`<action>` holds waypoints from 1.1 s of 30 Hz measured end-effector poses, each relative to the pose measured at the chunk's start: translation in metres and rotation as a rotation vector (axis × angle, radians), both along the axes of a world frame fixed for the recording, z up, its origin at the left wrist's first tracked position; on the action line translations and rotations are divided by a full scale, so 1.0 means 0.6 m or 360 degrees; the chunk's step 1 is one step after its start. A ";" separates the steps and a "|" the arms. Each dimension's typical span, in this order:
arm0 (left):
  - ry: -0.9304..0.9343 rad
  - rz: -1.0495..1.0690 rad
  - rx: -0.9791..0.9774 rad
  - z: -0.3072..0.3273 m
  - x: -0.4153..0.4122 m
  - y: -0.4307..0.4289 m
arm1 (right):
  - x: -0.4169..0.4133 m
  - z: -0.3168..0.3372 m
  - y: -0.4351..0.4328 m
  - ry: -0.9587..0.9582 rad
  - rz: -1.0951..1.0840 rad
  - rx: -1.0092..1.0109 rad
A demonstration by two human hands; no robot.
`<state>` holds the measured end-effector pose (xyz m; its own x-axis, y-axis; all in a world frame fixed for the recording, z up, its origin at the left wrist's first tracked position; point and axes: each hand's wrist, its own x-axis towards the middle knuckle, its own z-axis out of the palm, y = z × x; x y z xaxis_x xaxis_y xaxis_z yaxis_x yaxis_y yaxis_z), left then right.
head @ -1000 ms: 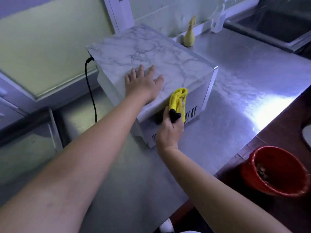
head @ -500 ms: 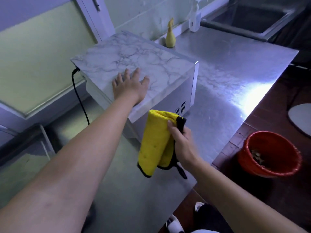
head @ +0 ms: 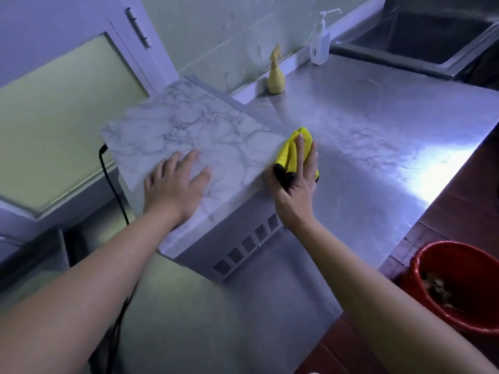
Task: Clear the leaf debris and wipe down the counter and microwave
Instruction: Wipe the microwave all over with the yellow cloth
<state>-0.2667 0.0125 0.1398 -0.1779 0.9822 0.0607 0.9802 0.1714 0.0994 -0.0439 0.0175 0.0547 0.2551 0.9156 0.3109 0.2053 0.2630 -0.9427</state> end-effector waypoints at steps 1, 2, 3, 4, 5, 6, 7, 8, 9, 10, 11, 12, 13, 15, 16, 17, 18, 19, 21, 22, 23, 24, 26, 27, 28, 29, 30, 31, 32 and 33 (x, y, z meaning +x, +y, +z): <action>-0.0002 0.0000 0.0011 -0.001 -0.001 -0.001 | 0.004 -0.012 0.005 -0.0166 -0.0050 0.0059; -0.0009 0.0000 0.0019 -0.001 -0.001 -0.001 | 0.015 -0.022 0.012 -0.0314 -0.0098 0.0149; -0.0019 0.0001 0.0028 -0.001 0.000 -0.002 | 0.029 -0.031 0.020 -0.0438 -0.0143 0.0272; -0.0028 0.0002 0.0038 -0.001 0.001 -0.002 | 0.041 -0.039 0.030 -0.0528 -0.0177 0.0408; -0.0033 0.0001 0.0045 -0.001 0.003 -0.002 | 0.050 -0.046 0.041 -0.0574 -0.0196 0.0527; -0.0038 -0.0002 0.0050 0.000 0.004 -0.002 | 0.055 -0.050 0.053 -0.0582 -0.0205 0.0616; -0.0043 -0.0003 0.0055 0.001 0.005 -0.003 | 0.054 -0.051 0.063 -0.0570 -0.0215 0.0674; -0.0050 0.0000 0.0063 0.002 0.005 -0.003 | 0.050 -0.051 0.071 -0.0545 -0.0234 0.0704; -0.0056 0.0004 0.0070 0.003 0.005 -0.004 | 0.042 -0.049 0.077 -0.0503 -0.0249 0.0706; -0.0060 0.0008 0.0070 0.003 0.005 -0.005 | 0.032 -0.049 0.081 -0.0441 -0.0263 0.0686; -0.0063 0.0011 0.0065 0.003 0.005 -0.005 | 0.021 -0.050 0.083 -0.0353 -0.0292 0.0650; -0.0065 0.0015 0.0061 0.002 0.005 -0.005 | 0.008 -0.051 0.081 -0.0234 -0.0340 0.0598; -0.0065 0.0020 0.0061 0.001 0.006 -0.005 | -0.009 -0.050 0.077 -0.0078 -0.0394 0.0530; -0.0055 0.0010 0.0067 0.001 0.007 -0.002 | -0.049 -0.043 0.057 0.0289 -0.0493 0.0383; -0.0051 0.0000 0.0067 0.002 0.007 -0.002 | -0.071 -0.039 0.042 0.0450 -0.0529 0.0326; -0.0048 -0.0005 0.0068 0.003 0.008 -0.002 | -0.093 -0.035 0.025 0.0582 -0.0548 0.0273; -0.0050 -0.0006 0.0072 0.003 0.008 -0.003 | -0.118 -0.033 0.004 0.0683 -0.0555 0.0222; -0.0055 -0.0006 0.0081 0.002 0.008 -0.002 | -0.143 -0.032 -0.017 0.0757 -0.0550 0.0180; -0.0064 -0.0004 0.0100 0.000 0.007 0.000 | -0.198 -0.032 -0.067 0.0820 -0.0518 0.0088; -0.0066 0.0001 0.0108 0.000 0.006 0.000 | -0.225 -0.031 -0.094 0.0821 -0.0494 0.0030; -0.0065 0.0005 0.0118 -0.001 0.005 0.000 | -0.250 -0.030 -0.121 0.0805 -0.0473 -0.0020; -0.0064 0.0006 0.0128 -0.002 0.006 0.000 | -0.273 -0.027 -0.144 0.0776 -0.0461 -0.0050; -0.0064 0.0000 0.0129 -0.003 0.006 0.001 | -0.311 -0.019 -0.180 0.0745 -0.0461 -0.0079; -0.0066 -0.0007 0.0126 -0.003 0.005 0.002 | -0.326 -0.014 -0.194 0.0729 -0.0449 -0.0086; -0.0070 -0.0013 0.0124 -0.003 0.004 0.002 | -0.339 -0.011 -0.207 0.0683 -0.0423 -0.0095; -0.0073 -0.0014 0.0123 -0.003 0.003 0.002 | -0.347 -0.009 -0.220 0.0602 -0.0378 -0.0092; -0.0074 -0.0013 0.0121 -0.002 0.003 0.002 | -0.352 -0.012 -0.232 0.0493 -0.0306 -0.0062; -0.0076 -0.0011 0.0121 -0.002 0.004 0.002 | -0.353 -0.018 -0.244 0.0365 -0.0208 0.0011; -0.0078 -0.0012 0.0125 -0.001 0.005 0.001 | -0.349 -0.028 -0.252 0.0227 -0.0099 0.0123; -0.0078 -0.0015 0.0133 -0.001 0.005 0.001 | -0.339 -0.040 -0.255 0.0086 0.0002 0.0249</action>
<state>-0.2635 0.0129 0.1394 -0.1737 0.9756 0.1340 0.9753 0.1515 0.1609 -0.2474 -0.1352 0.0304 0.2739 0.8575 0.4355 0.1549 0.4076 -0.8999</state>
